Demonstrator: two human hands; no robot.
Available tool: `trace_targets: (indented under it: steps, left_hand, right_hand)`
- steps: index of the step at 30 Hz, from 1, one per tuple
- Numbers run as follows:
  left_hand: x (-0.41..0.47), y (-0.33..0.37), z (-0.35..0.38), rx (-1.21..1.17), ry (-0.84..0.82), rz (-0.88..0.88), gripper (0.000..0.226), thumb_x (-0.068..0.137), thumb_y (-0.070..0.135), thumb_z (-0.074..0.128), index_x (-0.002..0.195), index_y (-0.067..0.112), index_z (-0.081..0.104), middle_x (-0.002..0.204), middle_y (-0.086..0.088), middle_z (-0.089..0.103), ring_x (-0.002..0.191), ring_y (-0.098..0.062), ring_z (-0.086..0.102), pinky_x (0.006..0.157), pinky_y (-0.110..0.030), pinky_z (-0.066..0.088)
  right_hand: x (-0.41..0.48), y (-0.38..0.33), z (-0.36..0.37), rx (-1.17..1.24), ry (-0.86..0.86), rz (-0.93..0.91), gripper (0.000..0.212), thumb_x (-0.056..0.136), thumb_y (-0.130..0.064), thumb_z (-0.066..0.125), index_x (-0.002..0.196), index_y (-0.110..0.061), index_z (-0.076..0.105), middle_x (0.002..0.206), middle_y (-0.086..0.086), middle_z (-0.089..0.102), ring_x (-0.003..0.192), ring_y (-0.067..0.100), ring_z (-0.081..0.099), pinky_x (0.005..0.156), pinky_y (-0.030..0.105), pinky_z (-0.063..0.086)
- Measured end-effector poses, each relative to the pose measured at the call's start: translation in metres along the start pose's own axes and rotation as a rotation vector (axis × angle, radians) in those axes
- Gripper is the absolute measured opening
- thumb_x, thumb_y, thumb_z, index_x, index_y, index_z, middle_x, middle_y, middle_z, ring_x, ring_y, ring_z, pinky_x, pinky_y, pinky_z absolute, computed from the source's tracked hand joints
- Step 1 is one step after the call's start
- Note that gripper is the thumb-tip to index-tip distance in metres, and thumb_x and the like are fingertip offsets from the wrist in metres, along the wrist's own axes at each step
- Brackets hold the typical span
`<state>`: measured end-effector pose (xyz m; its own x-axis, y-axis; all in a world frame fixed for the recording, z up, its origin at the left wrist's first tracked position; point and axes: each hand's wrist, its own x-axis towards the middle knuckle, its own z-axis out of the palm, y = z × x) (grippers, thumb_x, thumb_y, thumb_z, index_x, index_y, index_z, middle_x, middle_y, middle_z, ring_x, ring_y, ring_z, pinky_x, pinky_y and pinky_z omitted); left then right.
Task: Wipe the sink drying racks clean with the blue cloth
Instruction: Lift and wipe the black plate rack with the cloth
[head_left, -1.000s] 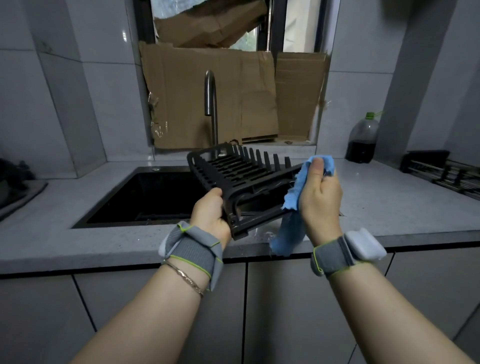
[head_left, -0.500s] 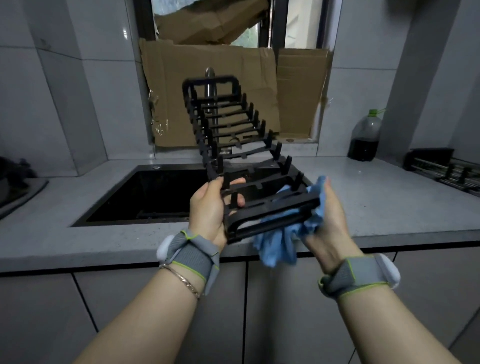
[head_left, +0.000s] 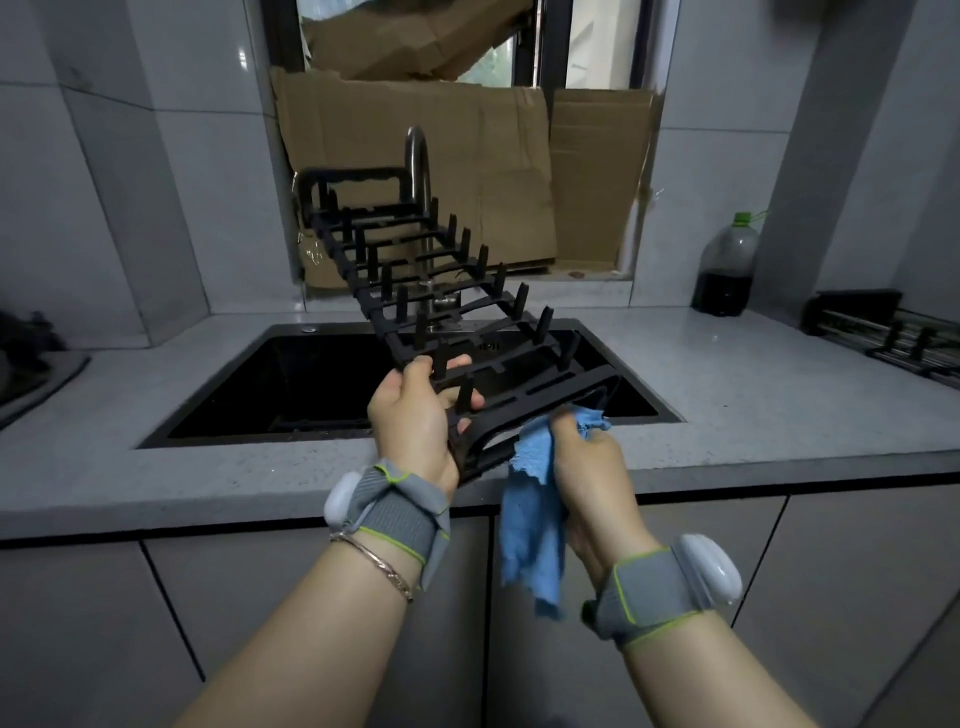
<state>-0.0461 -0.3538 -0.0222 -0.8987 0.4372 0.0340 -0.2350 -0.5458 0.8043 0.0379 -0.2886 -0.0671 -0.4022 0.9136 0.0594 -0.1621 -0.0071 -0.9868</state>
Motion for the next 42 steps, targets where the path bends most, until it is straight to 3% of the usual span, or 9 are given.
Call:
trace_targets:
  steps: [8,11,14,20,25,29,32,35,42]
  left_hand:
    - [0.007,0.016,0.0,-0.127,0.018,-0.054,0.027,0.097,0.01,0.038,0.097,-0.007,0.059,0.083,-0.01,0.067,0.038,-0.008,0.052,0.04,-0.017,0.043]
    - [0.007,0.009,0.003,-0.094,0.06,-0.027,0.025,0.097,0.009,0.038,0.105,-0.007,0.055,0.081,-0.007,0.067,0.036,-0.008,0.053,0.041,-0.017,0.039]
    - [0.006,0.008,0.007,-0.118,0.091,-0.031,0.026,0.096,0.009,0.038,0.103,-0.007,0.057,0.08,-0.01,0.066,0.036,-0.01,0.055,0.04,-0.019,0.042]
    - [0.005,0.008,0.008,-0.138,0.115,-0.038,0.022,0.095,0.009,0.038,0.097,-0.004,0.056,0.083,-0.012,0.067,0.036,-0.011,0.055,0.042,-0.021,0.04]
    - [-0.003,0.001,0.018,-0.155,0.128,-0.043,0.016,0.095,0.007,0.037,0.092,0.001,0.051,0.073,-0.006,0.063,0.031,-0.01,0.051,0.038,-0.015,0.035]
    - [-0.004,-0.005,0.014,-0.12,0.156,-0.043,0.021,0.095,0.008,0.037,0.102,-0.005,0.053,0.076,-0.007,0.065,0.033,-0.011,0.053,0.035,-0.016,0.036]
    - [-0.001,-0.007,0.008,-0.104,0.182,-0.021,0.02,0.095,0.008,0.037,0.098,-0.003,0.052,0.076,-0.006,0.065,0.032,-0.01,0.052,0.034,-0.014,0.032]
    - [0.0,-0.006,0.005,-0.112,0.173,-0.017,0.019,0.095,0.008,0.037,0.083,0.003,0.05,0.075,-0.006,0.065,0.031,-0.01,0.051,0.034,-0.015,0.033]
    - [-0.008,0.001,0.009,-0.069,0.019,-0.014,0.019,0.097,0.011,0.037,0.081,0.008,0.046,0.082,-0.006,0.066,0.032,-0.011,0.048,0.037,-0.016,0.028]
  right_hand:
    - [0.009,-0.023,-0.039,-0.122,0.27,-0.235,0.022,0.091,-0.011,0.049,0.071,-0.017,0.053,0.075,0.004,0.06,0.078,0.026,0.062,0.073,0.041,0.051]
    - [-0.012,-0.03,-0.027,-0.22,-0.021,-0.268,0.031,0.084,0.01,0.042,0.066,-0.014,0.051,0.07,0.002,0.053,0.058,0.008,0.057,0.05,0.019,0.045]
    - [-0.031,-0.046,-0.017,-0.285,-0.27,-0.294,0.032,0.08,0.016,0.044,0.082,-0.013,0.057,0.077,0.001,0.058,0.062,0.005,0.058,0.054,0.016,0.046]
    - [-0.018,-0.043,-0.009,0.522,0.036,-0.202,0.033,0.083,0.018,0.045,0.092,-0.014,0.047,0.08,0.006,0.057,0.061,0.012,0.06,0.058,0.025,0.051]
    - [-0.027,0.003,0.029,0.131,0.17,-0.356,0.023,0.084,-0.013,0.06,0.106,-0.019,0.055,0.106,0.005,0.055,0.094,0.016,0.052,0.084,0.022,0.044]
    - [-0.044,0.017,0.043,-0.064,0.143,-0.408,0.033,0.096,-0.018,0.043,0.129,-0.018,0.05,0.137,-0.014,0.023,0.135,0.002,0.02,0.094,-0.004,0.011]
    - [-0.067,0.019,0.042,0.08,0.012,-0.362,0.022,0.092,-0.026,0.043,0.106,-0.041,0.049,0.137,-0.015,0.037,0.125,-0.009,0.034,0.099,0.0,0.022]
    - [-0.07,0.022,0.036,0.257,-0.059,-0.304,0.019,0.096,-0.016,0.047,0.101,-0.026,0.062,0.114,-0.007,0.062,0.104,-0.005,0.056,0.089,0.012,0.042]
    - [-0.024,0.02,0.022,0.29,0.317,-0.119,0.03,0.082,0.006,0.058,0.082,-0.021,0.047,0.083,0.009,0.057,0.075,0.02,0.055,0.074,0.037,0.048]
